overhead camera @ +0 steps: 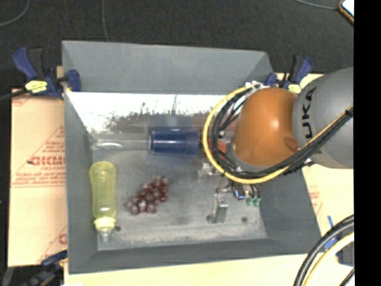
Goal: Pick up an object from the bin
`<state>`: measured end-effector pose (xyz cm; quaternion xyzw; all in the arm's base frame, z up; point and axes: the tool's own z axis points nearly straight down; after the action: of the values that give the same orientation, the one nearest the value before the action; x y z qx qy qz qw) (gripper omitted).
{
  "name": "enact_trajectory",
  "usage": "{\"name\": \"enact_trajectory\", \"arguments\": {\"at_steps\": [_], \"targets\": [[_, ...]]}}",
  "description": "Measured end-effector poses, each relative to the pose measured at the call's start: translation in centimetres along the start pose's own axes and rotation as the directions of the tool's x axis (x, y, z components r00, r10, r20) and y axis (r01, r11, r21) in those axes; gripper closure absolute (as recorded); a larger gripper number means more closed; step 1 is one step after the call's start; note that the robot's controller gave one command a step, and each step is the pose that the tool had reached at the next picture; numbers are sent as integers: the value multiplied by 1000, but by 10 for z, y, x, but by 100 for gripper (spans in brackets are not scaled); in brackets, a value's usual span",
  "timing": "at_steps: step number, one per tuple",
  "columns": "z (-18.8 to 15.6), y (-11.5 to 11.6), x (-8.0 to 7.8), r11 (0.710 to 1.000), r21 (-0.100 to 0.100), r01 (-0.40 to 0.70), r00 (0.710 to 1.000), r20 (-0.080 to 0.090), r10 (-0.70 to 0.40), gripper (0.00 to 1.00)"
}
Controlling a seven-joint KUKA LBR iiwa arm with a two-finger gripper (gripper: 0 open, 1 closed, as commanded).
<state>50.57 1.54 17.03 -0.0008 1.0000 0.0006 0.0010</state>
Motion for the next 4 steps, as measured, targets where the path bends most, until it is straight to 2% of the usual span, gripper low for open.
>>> {"name": "enact_trajectory", "arguments": {"at_steps": [1, 2, 3, 4], "targets": [[-36, -22, 15, 971, -1, -241, 971, 6, 241, 0], [63, 64, 17, 999, -2, 36, 999, -6, -36, 0], [40, 15, -63, 981, -1, -192, 981, 22, 192, 0], [99, 84, 14, 999, -3, -35, 999, -8, 35, 0]]}}
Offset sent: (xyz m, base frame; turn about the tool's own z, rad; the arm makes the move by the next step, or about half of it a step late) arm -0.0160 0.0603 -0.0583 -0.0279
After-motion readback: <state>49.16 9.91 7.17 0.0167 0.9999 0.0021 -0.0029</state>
